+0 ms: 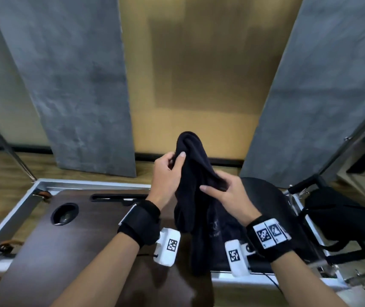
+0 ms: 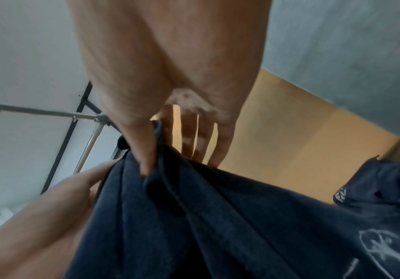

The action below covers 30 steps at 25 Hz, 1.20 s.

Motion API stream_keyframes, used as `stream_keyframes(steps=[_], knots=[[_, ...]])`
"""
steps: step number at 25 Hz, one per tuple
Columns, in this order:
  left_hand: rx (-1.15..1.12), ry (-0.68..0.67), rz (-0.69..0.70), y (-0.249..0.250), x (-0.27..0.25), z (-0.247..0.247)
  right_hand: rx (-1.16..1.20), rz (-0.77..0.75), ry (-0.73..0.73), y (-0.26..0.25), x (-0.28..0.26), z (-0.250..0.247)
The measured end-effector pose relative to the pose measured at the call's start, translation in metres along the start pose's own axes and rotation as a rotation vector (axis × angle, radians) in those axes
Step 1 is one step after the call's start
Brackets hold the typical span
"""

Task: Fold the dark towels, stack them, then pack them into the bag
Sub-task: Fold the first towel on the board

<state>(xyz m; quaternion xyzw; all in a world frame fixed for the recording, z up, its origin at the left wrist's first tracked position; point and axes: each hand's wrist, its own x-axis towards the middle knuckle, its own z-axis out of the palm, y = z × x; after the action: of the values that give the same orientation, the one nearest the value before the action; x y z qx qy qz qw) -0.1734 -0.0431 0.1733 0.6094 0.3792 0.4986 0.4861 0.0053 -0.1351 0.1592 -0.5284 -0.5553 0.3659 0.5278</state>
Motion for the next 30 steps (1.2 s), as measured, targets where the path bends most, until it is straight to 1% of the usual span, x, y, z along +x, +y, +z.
stream_keyframes(steps=[1,3,4,6,7,8,9,10,11,12,15,17,18,19,21,22,23,24,25,27,29,30], knots=[[0.001,-0.001,-0.012,0.003,-0.012,-0.021,-0.038,-0.024,0.073,-0.003,-0.011,0.018],[0.037,0.045,-0.072,0.007,-0.034,-0.064,-0.091,-0.07,0.187,-0.014,-0.026,0.044],[0.092,0.065,-0.098,0.008,-0.048,-0.089,-0.11,-0.097,0.205,-0.023,-0.035,0.058],[0.333,0.07,-0.097,0.006,-0.073,-0.134,-0.155,-0.148,0.183,-0.043,-0.05,0.084],[0.453,0.029,-0.071,0.006,-0.088,-0.151,-0.183,-0.162,0.159,-0.054,-0.057,0.097],[0.517,-0.062,-0.021,0.011,-0.103,-0.161,-0.202,-0.168,0.129,-0.066,-0.063,0.11],[0.468,-0.195,0.031,0.014,-0.117,-0.166,-0.209,-0.165,0.096,-0.076,-0.068,0.124],[0.397,-0.294,0.049,0.022,-0.13,-0.165,-0.206,-0.153,0.061,-0.085,-0.072,0.137],[0.349,-0.354,0.085,0.031,-0.142,-0.163,-0.208,-0.136,0.036,-0.092,-0.077,0.149],[0.32,-0.357,0.129,0.037,-0.148,-0.159,-0.219,-0.124,0.028,-0.096,-0.079,0.157],[0.281,-0.257,0.237,0.049,-0.158,-0.163,-0.288,-0.144,0.067,-0.102,-0.094,0.171],[0.388,-0.236,0.335,0.052,-0.166,-0.169,-0.357,-0.188,0.078,-0.093,-0.107,0.172],[0.429,-0.204,0.37,0.054,-0.17,-0.173,-0.427,-0.191,0.079,-0.084,-0.114,0.171],[0.418,-0.14,0.368,0.057,-0.173,-0.179,-0.518,-0.163,0.07,-0.074,-0.121,0.169],[0.264,0.0,0.284,0.061,-0.173,-0.193,-0.648,-0.046,0.007,-0.05,-0.138,0.164],[0.19,0.042,0.233,0.063,-0.173,-0.201,-0.636,0.006,-0.023,-0.042,-0.145,0.162],[0.144,0.059,0.182,0.065,-0.172,-0.209,-0.563,0.045,-0.034,-0.037,-0.15,0.161],[0.117,0.047,0.132,0.065,-0.171,-0.216,-0.46,0.066,-0.028,-0.036,-0.151,0.16],[0.109,0.012,0.08,0.065,-0.171,-0.222,-0.356,0.066,-0.017,-0.041,-0.149,0.16],[0.136,-0.123,-0.028,0.067,-0.176,-0.226,-0.203,0.01,-0.005,-0.06,-0.142,0.164],[0.201,-0.321,-0.091,0.069,-0.184,-0.219,-0.164,-0.075,-0.042,-0.084,-0.134,0.173],[0.209,-0.42,-0.092,0.072,-0.189,-0.212,-0.18,-0.109,-0.062,-0.095,-0.132,0.178]])
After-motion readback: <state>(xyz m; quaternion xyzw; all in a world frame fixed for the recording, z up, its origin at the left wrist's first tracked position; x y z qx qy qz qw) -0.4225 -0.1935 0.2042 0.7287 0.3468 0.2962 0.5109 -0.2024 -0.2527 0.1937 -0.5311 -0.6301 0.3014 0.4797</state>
